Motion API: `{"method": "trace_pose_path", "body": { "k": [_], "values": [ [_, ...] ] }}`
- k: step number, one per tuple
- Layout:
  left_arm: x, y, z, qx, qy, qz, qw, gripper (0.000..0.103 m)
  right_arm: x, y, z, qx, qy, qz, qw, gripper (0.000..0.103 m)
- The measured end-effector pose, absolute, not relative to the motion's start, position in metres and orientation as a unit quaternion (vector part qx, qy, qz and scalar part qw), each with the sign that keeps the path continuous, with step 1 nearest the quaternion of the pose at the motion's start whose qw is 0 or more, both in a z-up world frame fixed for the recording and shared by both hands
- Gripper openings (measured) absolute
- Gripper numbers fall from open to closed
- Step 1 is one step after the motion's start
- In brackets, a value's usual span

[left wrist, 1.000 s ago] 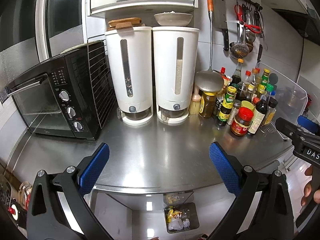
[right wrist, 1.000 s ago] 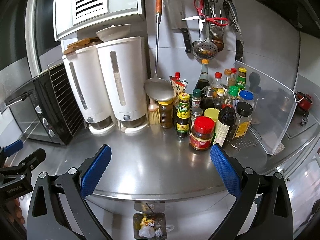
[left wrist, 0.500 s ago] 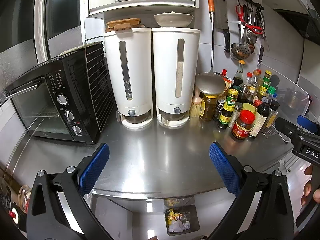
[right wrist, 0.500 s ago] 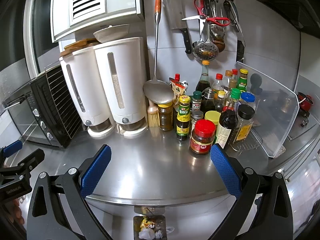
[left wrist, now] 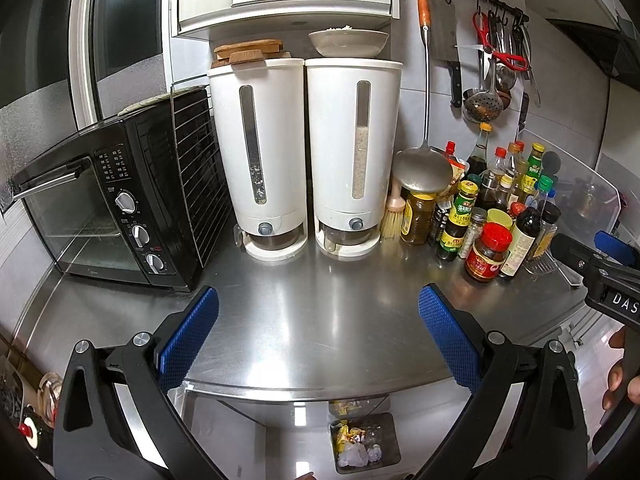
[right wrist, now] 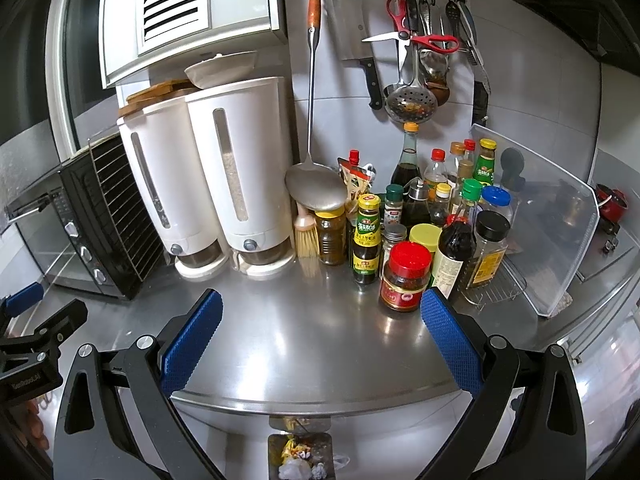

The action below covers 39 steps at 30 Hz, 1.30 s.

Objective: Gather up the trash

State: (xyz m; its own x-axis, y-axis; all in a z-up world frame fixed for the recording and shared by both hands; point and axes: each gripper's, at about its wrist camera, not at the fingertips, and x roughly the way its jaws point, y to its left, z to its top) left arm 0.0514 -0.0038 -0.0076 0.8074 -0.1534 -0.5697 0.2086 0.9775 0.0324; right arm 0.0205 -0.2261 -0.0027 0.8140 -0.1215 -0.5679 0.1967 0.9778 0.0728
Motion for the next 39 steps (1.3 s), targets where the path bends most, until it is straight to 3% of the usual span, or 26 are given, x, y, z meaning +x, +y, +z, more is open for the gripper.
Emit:
{"method": "trace_pose_path", "body": {
  "k": [39],
  "values": [
    [0.0519, 0.0055, -0.0043, 0.009, 0.289, -0.116, 0.950, 0.095, 0.0179, -0.2240, -0.0045, 0.067, 0.295, -0.110, 0.947, 0.100]
  ]
}}
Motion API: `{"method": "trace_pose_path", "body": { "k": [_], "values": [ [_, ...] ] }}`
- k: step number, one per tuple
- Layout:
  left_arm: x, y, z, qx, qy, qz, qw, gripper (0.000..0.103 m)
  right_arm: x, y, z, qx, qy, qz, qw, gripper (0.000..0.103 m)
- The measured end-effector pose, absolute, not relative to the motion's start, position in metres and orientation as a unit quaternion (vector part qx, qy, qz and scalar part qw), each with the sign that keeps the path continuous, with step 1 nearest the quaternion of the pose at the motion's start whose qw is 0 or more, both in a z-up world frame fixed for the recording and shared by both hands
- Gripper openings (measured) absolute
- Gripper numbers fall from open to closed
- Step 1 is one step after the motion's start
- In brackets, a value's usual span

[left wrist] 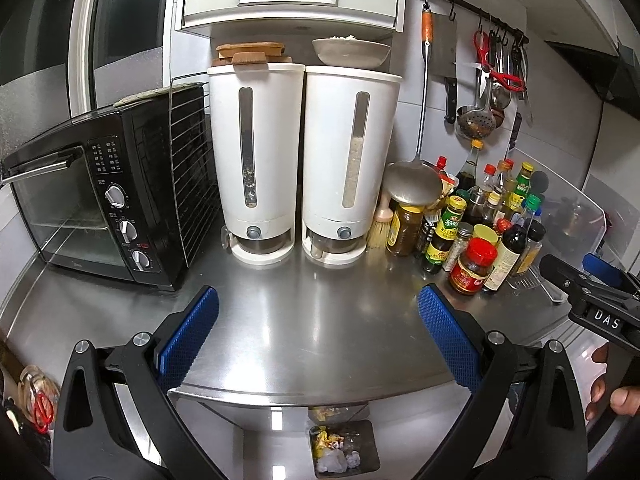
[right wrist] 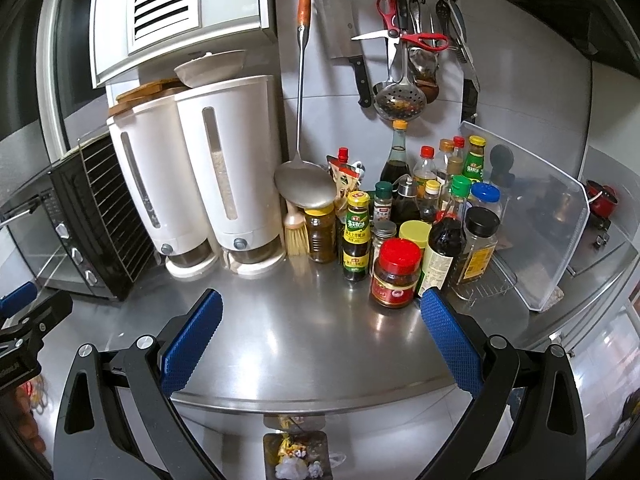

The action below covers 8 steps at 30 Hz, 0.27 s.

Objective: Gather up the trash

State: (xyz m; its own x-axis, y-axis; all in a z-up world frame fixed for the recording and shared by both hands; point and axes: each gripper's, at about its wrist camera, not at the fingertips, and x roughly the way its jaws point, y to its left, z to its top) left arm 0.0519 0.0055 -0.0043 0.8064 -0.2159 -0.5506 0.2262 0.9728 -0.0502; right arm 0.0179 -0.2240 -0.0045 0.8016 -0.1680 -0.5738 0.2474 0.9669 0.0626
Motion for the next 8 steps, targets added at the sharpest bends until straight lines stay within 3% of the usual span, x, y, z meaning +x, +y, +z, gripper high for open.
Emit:
{"method": "trace_pose_path", "body": {
  "k": [8],
  "values": [
    [0.0530, 0.0082, -0.0056, 0.007, 0.299, -0.107, 0.948, 0.095, 0.0191, -0.2215, -0.0046, 0.068, 0.297, -0.103, 0.947, 0.100]
  ]
}}
